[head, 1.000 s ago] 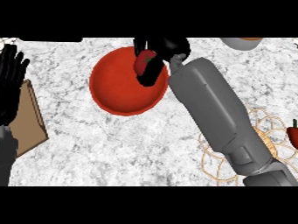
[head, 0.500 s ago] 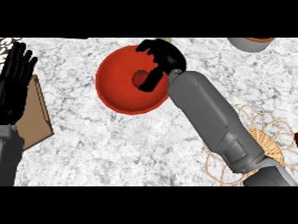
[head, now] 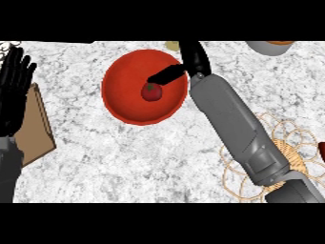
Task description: Pick the tomato from the placemat and place it in the bowl
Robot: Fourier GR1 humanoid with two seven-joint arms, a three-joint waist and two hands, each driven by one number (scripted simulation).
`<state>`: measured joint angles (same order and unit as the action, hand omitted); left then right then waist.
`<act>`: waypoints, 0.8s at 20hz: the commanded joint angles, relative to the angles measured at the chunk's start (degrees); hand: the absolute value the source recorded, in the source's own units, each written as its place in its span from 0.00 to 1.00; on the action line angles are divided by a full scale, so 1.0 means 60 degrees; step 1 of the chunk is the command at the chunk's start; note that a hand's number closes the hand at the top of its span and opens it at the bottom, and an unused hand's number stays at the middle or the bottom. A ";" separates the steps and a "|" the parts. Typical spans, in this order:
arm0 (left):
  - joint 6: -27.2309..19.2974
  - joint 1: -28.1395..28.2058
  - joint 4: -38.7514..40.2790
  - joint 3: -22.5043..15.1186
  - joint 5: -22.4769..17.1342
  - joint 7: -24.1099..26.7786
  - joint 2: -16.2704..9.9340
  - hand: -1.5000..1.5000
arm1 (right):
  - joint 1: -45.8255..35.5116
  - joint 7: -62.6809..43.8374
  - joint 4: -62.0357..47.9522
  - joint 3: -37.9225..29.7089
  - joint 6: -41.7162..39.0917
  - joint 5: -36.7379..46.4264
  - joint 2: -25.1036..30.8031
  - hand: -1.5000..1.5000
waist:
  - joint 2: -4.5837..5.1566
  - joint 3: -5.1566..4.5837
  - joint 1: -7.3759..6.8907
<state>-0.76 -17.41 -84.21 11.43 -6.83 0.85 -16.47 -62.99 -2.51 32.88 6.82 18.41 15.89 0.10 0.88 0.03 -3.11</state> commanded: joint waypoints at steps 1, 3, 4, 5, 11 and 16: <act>0.0278 0.0291 0.0122 0.0376 -0.0317 0.0350 -0.0154 0.50 | 0.0076 0.0951 -0.0495 -0.0980 0.1089 -0.0432 0.0089 0.00 | 0.0001 -0.0004 0.0121; 0.0240 0.0678 -0.0254 0.0305 -0.0254 0.0184 -0.0110 0.50 | 0.0203 0.1020 -0.0352 -0.1243 0.0753 -0.0641 0.0527 0.00 | -0.0087 -0.0001 0.0270; -0.0132 0.0244 -0.0075 -0.0007 0.0089 0.0089 0.0153 0.50 | -0.0041 0.1071 -0.0600 -0.1505 0.0757 -0.0763 0.0724 0.00 | -0.0052 0.0000 0.0292; -0.0058 0.0361 -0.0252 0.0234 -0.0059 -0.0174 -0.0108 0.50 | -0.0092 0.1158 -0.0661 -0.1815 0.0750 -0.0991 0.0912 0.00 | -0.0054 0.0003 0.0239; 0.0207 0.0650 -0.0258 0.0396 -0.0220 0.0235 -0.0125 0.50 | 0.0996 0.2486 -0.0689 -0.2634 -0.1223 -0.1853 0.2426 0.00 | -0.0095 0.0001 0.0379; 0.0104 0.0489 0.0067 0.0210 0.0001 0.0371 0.0050 0.50 | 0.1553 0.3647 -0.1145 -0.3152 -0.2591 -0.2252 0.3504 0.00 | -0.0093 0.0002 0.0432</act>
<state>-0.09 -15.56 -84.39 13.07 -7.43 1.49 -17.00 -57.28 15.13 26.40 -10.20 9.34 4.25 16.38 0.50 0.04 -1.04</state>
